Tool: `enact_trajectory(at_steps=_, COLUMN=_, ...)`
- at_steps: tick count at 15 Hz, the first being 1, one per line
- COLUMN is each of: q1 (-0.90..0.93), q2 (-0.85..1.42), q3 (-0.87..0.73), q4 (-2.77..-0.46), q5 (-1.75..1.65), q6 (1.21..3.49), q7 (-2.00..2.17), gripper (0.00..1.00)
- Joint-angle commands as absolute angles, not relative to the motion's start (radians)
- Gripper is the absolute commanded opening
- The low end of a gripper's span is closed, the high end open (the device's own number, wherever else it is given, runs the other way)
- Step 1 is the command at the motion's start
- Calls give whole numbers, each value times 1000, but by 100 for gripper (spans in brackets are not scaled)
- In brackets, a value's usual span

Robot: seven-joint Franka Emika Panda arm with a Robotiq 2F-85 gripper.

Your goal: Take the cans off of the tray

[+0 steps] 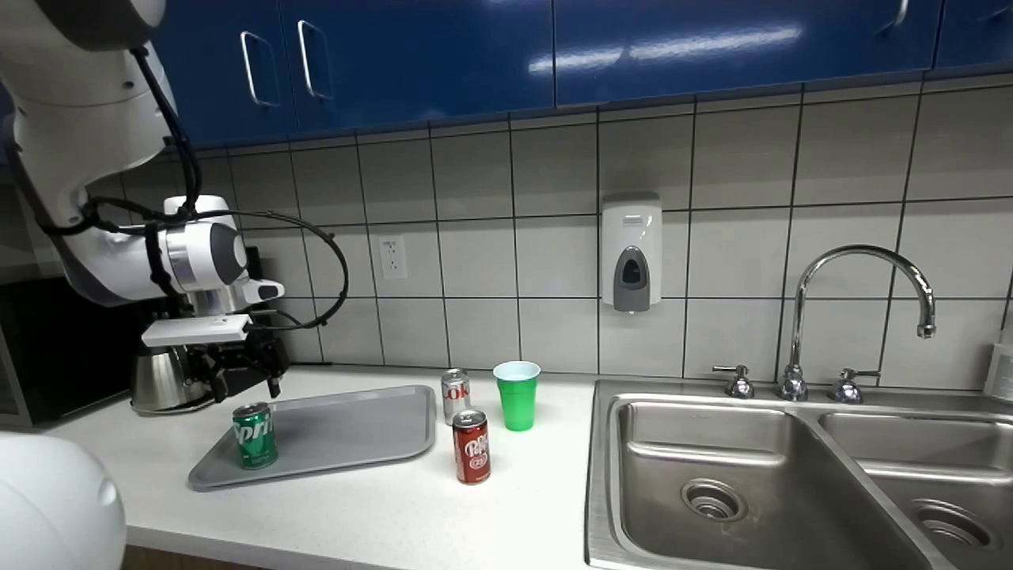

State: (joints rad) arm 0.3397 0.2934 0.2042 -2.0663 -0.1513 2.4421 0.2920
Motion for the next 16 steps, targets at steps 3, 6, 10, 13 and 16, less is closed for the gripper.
enact_trajectory(at_steps=3, q1=345, q2=309, q3=199, q4=-2062, q5=-157, q6=2413, q7=280, gripper=100)
enact_trajectory(at_steps=6, q1=346, q2=333, q3=197, q4=-2053, q5=-155, q6=2415, q7=280, gripper=100)
enact_trajectory(at_steps=10, q1=350, q2=358, q3=192, q4=-2042, q5=-158, q6=2417, q7=284, gripper=100)
enact_trajectory(at_steps=13, q1=352, q2=371, q3=190, q4=-2035, q5=-158, q6=2417, q7=285, gripper=100)
enact_trajectory(at_steps=16, q1=355, q2=381, q3=191, q4=-2027, q5=-156, q6=2421, q7=282, gripper=100)
